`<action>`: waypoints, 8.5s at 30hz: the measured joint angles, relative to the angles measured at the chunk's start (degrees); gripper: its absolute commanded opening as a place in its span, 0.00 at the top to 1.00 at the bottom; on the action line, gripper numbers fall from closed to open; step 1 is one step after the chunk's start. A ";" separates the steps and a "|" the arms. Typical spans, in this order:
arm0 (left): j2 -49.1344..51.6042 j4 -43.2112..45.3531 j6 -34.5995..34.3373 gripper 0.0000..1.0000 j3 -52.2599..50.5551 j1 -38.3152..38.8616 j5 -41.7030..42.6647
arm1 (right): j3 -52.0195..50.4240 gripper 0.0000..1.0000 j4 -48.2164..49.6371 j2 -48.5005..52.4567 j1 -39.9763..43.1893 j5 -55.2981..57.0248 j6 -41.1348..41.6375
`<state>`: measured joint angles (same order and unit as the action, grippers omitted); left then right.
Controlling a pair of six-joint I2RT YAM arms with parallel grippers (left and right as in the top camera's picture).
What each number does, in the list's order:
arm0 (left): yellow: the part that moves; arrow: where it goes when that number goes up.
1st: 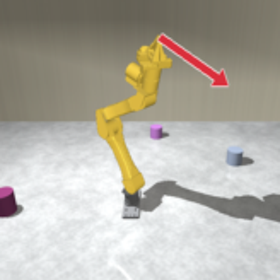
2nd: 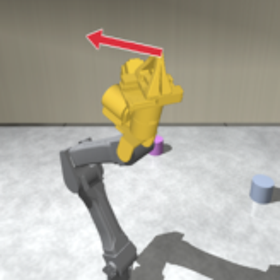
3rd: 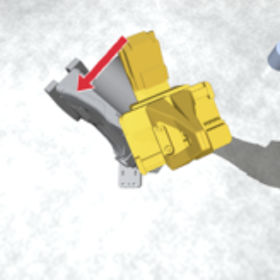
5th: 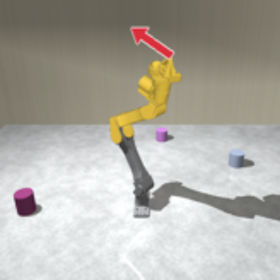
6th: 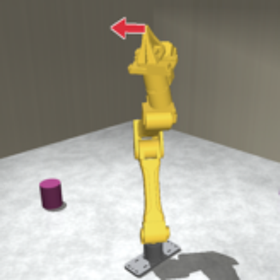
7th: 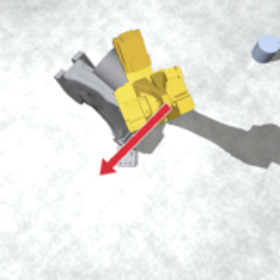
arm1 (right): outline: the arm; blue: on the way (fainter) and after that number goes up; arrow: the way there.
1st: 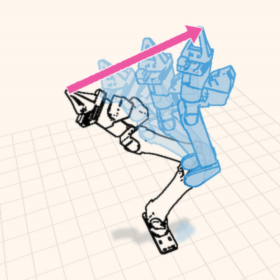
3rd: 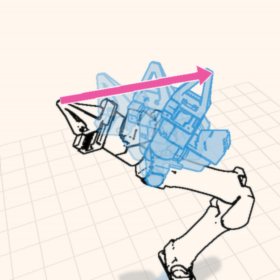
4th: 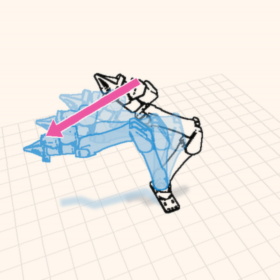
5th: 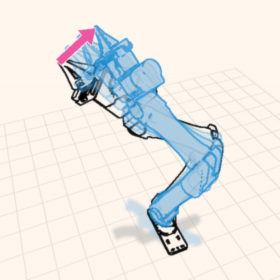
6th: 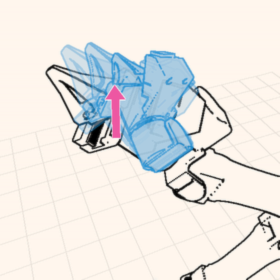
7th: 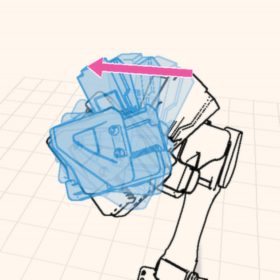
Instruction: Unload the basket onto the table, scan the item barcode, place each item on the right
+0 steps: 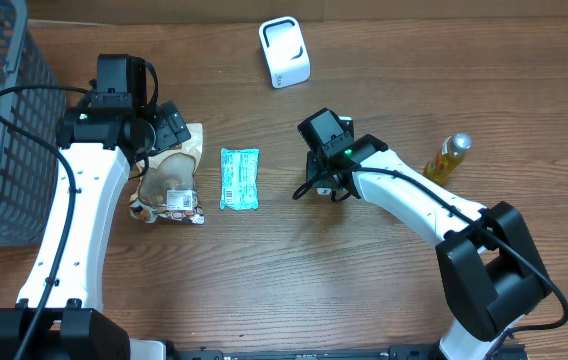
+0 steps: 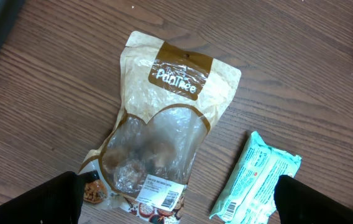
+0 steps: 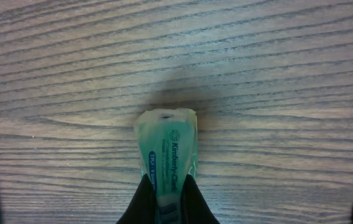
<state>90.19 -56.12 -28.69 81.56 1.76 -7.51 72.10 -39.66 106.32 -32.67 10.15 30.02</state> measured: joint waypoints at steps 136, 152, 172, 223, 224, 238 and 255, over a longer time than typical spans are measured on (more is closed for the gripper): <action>0.00 0.00 0.00 0.01 0.00 0.00 0.00 | 0.00 0.05 3.63 0.00 3.69 -11.37 0.15; 0.00 0.00 0.00 0.00 0.00 0.00 0.00 | 0.00 0.32 1.46 0.00 3.69 -11.41 -0.07; 0.00 0.00 0.00 0.00 0.02 0.00 0.00 | 0.00 0.34 1.75 0.00 3.69 -11.43 -0.02; 0.00 0.00 0.00 0.00 0.00 0.00 0.00 | 0.00 0.59 3.78 0.02 3.69 -17.64 -6.84; 0.00 0.00 0.00 0.01 0.00 0.00 0.00 | 0.00 0.60 3.74 0.02 3.69 -17.66 -6.95; 0.00 0.00 0.00 0.00 0.00 0.00 0.00 | -0.26 0.60 4.76 0.02 3.69 -17.86 -7.56; 0.00 0.00 0.00 0.01 0.00 0.00 0.00 | -3.13 0.66 7.54 0.04 3.69 -17.81 -7.58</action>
<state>90.19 -56.12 -28.69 81.56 1.76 -7.51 68.97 -32.12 106.37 -28.97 -7.66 22.44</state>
